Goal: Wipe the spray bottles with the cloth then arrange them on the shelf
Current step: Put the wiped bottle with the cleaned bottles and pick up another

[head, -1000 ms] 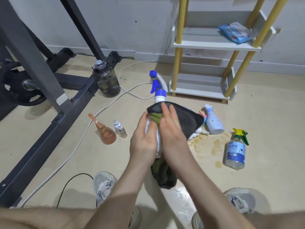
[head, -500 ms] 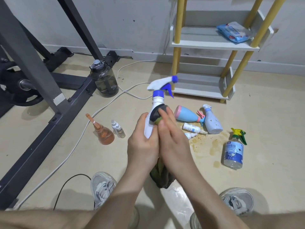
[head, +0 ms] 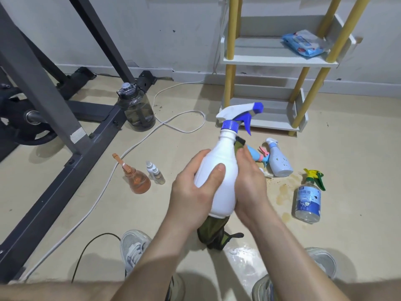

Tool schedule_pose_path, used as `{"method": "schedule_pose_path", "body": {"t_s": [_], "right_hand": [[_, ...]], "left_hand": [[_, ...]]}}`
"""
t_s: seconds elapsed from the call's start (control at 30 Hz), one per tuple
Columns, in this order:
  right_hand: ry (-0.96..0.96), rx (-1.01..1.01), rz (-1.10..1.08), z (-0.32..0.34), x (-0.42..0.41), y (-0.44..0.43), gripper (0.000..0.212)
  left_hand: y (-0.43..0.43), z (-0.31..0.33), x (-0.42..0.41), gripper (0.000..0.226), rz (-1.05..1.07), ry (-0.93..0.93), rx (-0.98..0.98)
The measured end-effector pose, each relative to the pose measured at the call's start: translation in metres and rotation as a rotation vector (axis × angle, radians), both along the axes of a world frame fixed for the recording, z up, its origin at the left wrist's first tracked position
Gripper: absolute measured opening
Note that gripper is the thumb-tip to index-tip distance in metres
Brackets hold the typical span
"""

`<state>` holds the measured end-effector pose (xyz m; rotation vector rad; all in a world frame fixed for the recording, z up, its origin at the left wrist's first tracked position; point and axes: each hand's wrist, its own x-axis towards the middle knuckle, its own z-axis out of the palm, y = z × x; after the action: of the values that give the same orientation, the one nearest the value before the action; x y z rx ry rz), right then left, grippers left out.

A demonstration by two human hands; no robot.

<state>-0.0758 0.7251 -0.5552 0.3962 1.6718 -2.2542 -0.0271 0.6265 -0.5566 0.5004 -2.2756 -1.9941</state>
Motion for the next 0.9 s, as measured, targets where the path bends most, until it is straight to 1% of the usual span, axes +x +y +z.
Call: {"method": "schedule_pose_path", "body": {"t_s": [0.03,0.07,0.1,0.13,0.17,0.2,0.23,0.27,0.3,0.33,0.37,0.4,0.43,0.47,0.5,0.53,0.57,0.6,0.67,0.7,0.73,0.77,0.8,0.83,0.9], "right_hand": [[-0.037,-0.046,0.025,0.003,-0.006,0.003,0.022],[-0.049,-0.093,0.037,0.006,-0.011,0.005,0.027],[-0.024,-0.103,0.037,0.009,-0.015,0.006,0.029],[0.042,-0.060,0.035,0.012,-0.014,0.005,0.027],[0.142,0.020,0.037,0.011,-0.009,0.002,0.024],[0.262,0.127,0.060,0.006,0.000,-0.001,0.022],[0.397,0.263,0.116,0.002,0.013,-0.005,0.027],[0.519,0.409,0.182,-0.006,0.027,-0.011,0.035],[0.589,0.514,0.229,-0.013,0.037,-0.016,0.046],[0.595,0.556,0.247,-0.018,0.039,-0.020,0.053],[0.542,0.521,0.230,-0.022,0.033,-0.021,0.053],[0.455,0.419,0.210,-0.024,0.024,-0.021,0.046],[0.313,0.264,0.157,-0.023,0.014,-0.019,0.036],[0.142,0.088,0.098,-0.020,0.004,-0.014,0.023],[0.004,-0.059,0.033,-0.017,-0.003,-0.008,0.012],[-0.054,-0.117,-0.004,-0.013,-0.003,-0.003,0.019],[-0.053,-0.063,-0.009,-0.010,0.000,-0.001,0.027],[-0.013,0.001,-0.022,-0.009,0.007,-0.001,0.031],[0.203,0.138,-0.013,-0.012,0.030,-0.006,0.030],[0.349,0.225,0.058,-0.016,0.040,-0.009,0.033],[0.467,0.298,0.133,-0.019,0.048,-0.012,0.036],[0.497,0.322,0.154,-0.020,0.048,-0.013,0.038],[0.473,0.308,0.131,-0.024,0.041,-0.012,0.037],[0.396,0.265,0.099,-0.023,0.031,-0.010,0.035],[0.067,0.073,0.014,-0.016,0.011,-0.002,0.039]], "left_hand": [[0.000,0.000,0.001,0.043,-0.028,-0.013,0.139],[0.002,0.003,0.002,0.038,-0.036,-0.053,0.318],[0.003,0.004,0.003,0.037,-0.022,-0.100,0.456],[0.003,0.004,0.003,0.038,0.006,-0.124,0.524],[0.003,0.002,0.002,0.038,0.047,-0.105,0.512],[0.003,0.000,0.000,0.035,0.092,-0.070,0.432],[0.002,-0.004,-0.002,0.028,0.127,-0.025,0.321],[0.001,-0.006,-0.003,0.022,0.150,0.009,0.199],[0.000,-0.007,-0.001,0.021,0.158,0.024,0.079],[0.000,-0.009,0.000,0.024,0.156,0.022,-0.038],[0.000,-0.011,0.002,0.030,0.148,0.004,-0.158],[0.002,-0.012,0.005,0.039,0.129,-0.025,-0.284],[0.006,-0.010,0.009,0.048,0.107,-0.045,-0.392],[0.010,-0.008,0.012,0.054,0.084,-0.032,-0.460],[0.014,-0.007,0.014,0.058,0.056,-0.003,-0.479],[0.016,-0.006,0.014,0.059,0.040,0.017,-0.471],[0.016,-0.006,0.013,0.058,0.047,0.013,-0.423],[0.014,-0.005,0.011,0.055,0.076,-0.012,-0.342],[0.007,-0.007,0.002,0.046,0.125,-0.075,-0.090],[0.003,-0.008,0.000,0.040,0.110,-0.097,0.020],[0.000,-0.008,-0.002,0.036,0.084,-0.099,0.078],[-0.002,-0.008,-0.002,0.036,0.058,-0.081,0.091],[-0.002,-0.006,-0.001,0.038,0.047,-0.062,0.077],[0.000,-0.004,0.001,0.041,0.053,-0.047,0.054],[0.006,-0.002,0.006,0.053,0.051,-0.023,-0.010]]}}
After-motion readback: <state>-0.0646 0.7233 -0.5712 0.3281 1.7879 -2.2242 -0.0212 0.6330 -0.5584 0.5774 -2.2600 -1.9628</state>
